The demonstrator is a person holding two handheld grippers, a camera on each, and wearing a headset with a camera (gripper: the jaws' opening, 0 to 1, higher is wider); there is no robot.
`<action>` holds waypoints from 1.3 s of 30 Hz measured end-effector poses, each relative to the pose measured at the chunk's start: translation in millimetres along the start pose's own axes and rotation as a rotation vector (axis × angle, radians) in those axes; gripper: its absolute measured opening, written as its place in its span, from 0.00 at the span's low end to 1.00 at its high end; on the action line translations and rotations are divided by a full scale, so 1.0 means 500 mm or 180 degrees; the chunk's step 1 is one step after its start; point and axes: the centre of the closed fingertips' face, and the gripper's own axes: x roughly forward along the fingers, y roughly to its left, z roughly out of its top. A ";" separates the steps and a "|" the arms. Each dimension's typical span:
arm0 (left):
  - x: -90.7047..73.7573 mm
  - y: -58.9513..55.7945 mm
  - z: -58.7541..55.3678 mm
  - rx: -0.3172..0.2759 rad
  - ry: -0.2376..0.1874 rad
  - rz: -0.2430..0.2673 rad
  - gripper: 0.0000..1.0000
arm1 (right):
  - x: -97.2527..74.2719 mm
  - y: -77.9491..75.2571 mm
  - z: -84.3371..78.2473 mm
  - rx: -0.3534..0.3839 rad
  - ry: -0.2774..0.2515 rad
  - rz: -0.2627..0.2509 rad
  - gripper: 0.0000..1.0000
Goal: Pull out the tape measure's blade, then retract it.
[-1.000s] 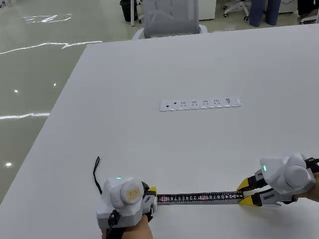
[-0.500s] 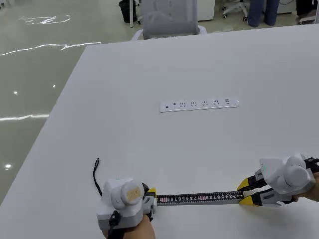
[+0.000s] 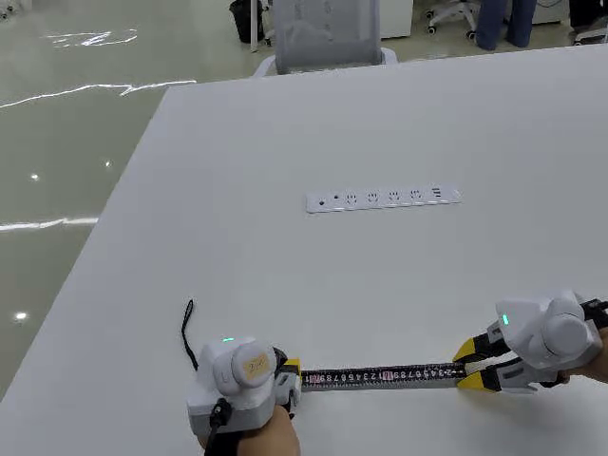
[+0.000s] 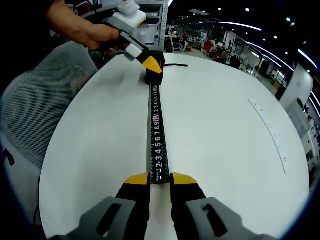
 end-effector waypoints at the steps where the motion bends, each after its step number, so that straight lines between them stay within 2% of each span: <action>1: 0.000 0.000 0.000 -0.0002 0.0003 -0.0002 0.57 | 0.000 0.001 0.001 -0.0003 0.0000 0.0001 0.14; 15: -0.001 0.001 0.000 -0.0023 -0.0031 -0.0036 0.58 | -0.001 0.000 0.008 -0.0001 -0.0023 -0.0001 0.14; 39: 0.001 0.000 0.000 -0.0034 0.0011 -0.0100 0.57 | -0.004 0.005 0.029 -0.0004 -0.0107 0.0025 0.14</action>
